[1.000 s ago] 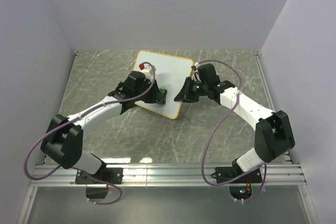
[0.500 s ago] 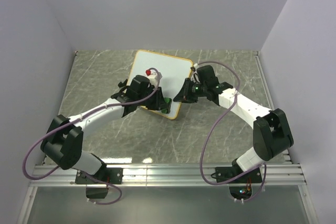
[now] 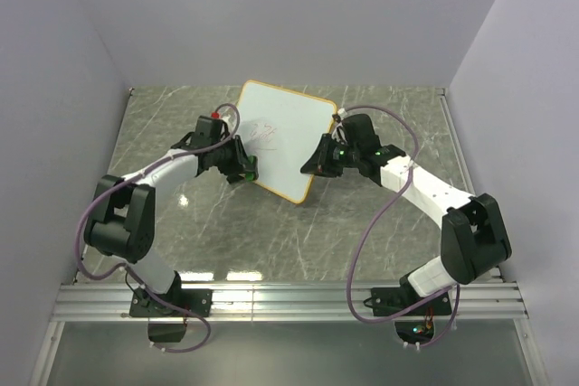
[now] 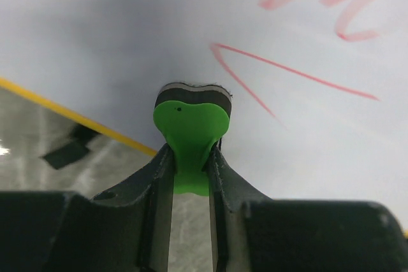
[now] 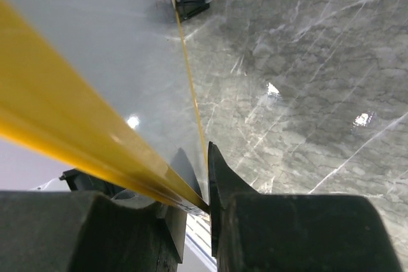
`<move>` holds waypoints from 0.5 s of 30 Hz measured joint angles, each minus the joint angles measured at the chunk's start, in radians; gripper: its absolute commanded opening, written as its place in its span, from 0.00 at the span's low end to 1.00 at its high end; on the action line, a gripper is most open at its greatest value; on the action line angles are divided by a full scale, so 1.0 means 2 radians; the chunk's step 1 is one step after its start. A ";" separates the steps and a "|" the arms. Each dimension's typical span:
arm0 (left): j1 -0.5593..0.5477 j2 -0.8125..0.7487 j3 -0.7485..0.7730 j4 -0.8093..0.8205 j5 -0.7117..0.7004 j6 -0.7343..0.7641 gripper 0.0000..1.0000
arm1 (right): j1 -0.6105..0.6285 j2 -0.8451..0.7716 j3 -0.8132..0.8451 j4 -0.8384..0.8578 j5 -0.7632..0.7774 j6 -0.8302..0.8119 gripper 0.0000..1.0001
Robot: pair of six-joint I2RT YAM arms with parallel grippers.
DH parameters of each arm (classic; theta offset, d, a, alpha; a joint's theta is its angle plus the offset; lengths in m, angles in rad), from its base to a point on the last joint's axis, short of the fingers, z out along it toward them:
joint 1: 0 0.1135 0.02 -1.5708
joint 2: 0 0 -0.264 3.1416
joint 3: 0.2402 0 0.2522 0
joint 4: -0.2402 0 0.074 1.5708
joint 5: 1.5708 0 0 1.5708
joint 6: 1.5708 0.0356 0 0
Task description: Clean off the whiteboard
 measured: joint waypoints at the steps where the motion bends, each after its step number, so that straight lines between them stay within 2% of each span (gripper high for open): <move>1: 0.008 0.006 0.005 -0.003 -0.001 0.001 0.00 | 0.000 -0.002 -0.001 0.001 -0.001 0.001 0.00; 7: 0.046 0.046 0.038 -0.025 -0.022 0.002 0.00 | 0.001 -0.007 -0.010 0.011 -0.005 0.006 0.00; 15: 0.052 0.069 0.077 -0.059 -0.029 0.006 0.00 | 0.001 -0.009 -0.010 0.014 -0.010 0.004 0.00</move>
